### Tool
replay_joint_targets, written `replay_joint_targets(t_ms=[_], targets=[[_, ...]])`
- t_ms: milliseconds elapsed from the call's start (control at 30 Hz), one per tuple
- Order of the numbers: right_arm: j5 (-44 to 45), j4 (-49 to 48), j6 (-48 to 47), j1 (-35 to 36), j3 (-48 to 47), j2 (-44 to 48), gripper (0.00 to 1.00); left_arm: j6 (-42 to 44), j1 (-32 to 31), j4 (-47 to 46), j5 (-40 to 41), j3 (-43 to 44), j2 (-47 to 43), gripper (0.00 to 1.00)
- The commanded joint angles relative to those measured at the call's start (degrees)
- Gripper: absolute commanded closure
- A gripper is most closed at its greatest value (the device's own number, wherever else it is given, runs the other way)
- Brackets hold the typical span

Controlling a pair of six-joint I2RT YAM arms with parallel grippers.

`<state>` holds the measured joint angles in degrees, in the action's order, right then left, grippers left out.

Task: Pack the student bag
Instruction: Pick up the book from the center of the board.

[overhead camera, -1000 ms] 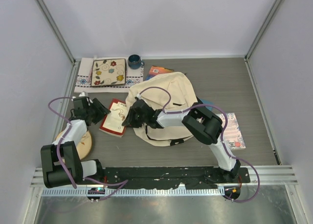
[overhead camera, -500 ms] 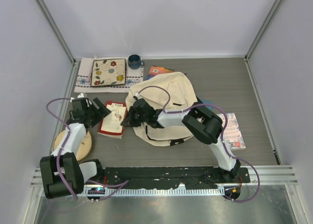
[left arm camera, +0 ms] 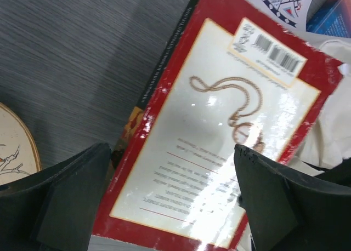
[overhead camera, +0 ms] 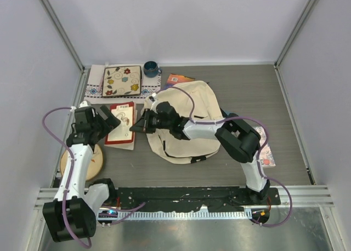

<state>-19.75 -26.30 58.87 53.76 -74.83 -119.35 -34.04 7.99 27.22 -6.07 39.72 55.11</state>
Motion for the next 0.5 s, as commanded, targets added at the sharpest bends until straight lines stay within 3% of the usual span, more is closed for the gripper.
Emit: replay_joint_targets(t_ms=[0,233,467], targets=[[-2.75,-8.85,0.02,-1.2,-0.58,9.3,0.99,0.38,-0.17,3.71,1.14,4.3,-2.64,0.0],[-2.84,-6.06,-1.03,-2.34,0.64,14.93,0.99,0.12,0.27,5.21,0.53,8.17,-6.86,0.01],[-2.93,-7.09,-3.32,-3.31,6.17,20.56,0.99,-1.81,0.36,-3.74,-16.23,7.74,-6.86,0.0]])
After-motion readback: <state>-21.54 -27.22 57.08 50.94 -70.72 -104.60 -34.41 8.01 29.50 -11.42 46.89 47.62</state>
